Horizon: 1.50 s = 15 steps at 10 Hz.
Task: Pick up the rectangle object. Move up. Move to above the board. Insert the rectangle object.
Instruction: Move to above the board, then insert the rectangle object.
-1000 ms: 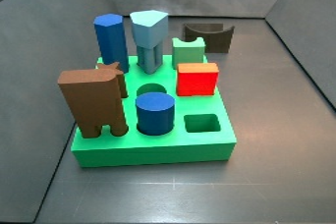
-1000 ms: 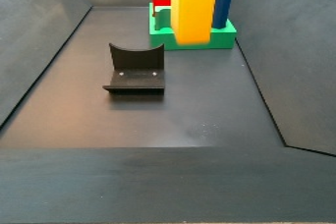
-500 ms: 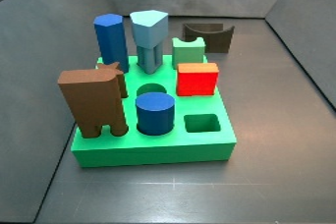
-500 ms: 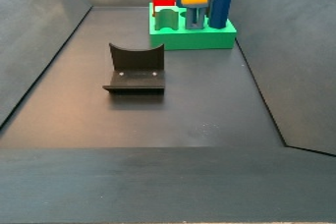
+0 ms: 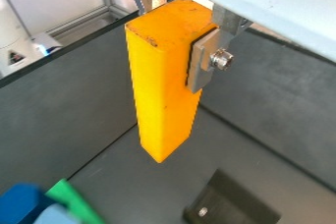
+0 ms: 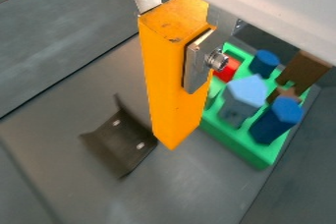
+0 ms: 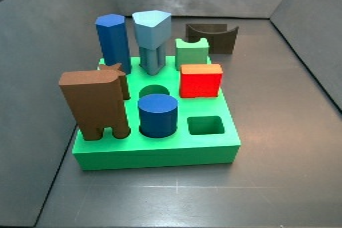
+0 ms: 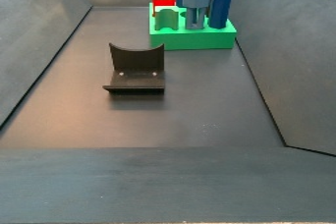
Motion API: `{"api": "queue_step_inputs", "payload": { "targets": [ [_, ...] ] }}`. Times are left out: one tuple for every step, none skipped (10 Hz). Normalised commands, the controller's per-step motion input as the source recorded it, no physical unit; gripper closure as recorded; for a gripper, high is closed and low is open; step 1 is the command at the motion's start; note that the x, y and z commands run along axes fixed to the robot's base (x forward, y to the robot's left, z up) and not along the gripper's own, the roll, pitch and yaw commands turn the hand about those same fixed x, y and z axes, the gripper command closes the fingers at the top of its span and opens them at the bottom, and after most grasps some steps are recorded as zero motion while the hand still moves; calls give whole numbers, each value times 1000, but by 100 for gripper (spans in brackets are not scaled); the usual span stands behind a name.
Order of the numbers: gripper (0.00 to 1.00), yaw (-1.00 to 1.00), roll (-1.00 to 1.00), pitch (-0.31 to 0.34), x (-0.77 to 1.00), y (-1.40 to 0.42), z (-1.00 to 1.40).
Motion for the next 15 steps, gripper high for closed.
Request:
{"api": "queue_step_inputs", "payload": {
  "targets": [
    [100,1,-8,-39,-105,-1000,-48],
    [100,3,-15,-43,-108,-1000,-49],
    [100,2,-7,-50,-111,-1000,-48],
    [100,4,-17,-52,-113,-1000,-49],
    [100,6,-4,-52,-117,-1000,-49],
    [100,8,-2,-49,-120,-1000,-51],
    [100,4,-10,-35,-120,-1000,-56],
    [100,4,-13,-27,-117,-1000,-56],
    [100,8,1,-13,-97,-979,-64],
    [100,5,-10,8,-42,-647,-45],
    [100,4,-9,18,12,-327,-10],
    [100,6,-5,19,17,-236,-9],
    [100,9,0,0,0,0,0],
    [100,89,0,-13,0,-211,-14],
    [100,0,0,0,294,-400,-54]
  ]
}}
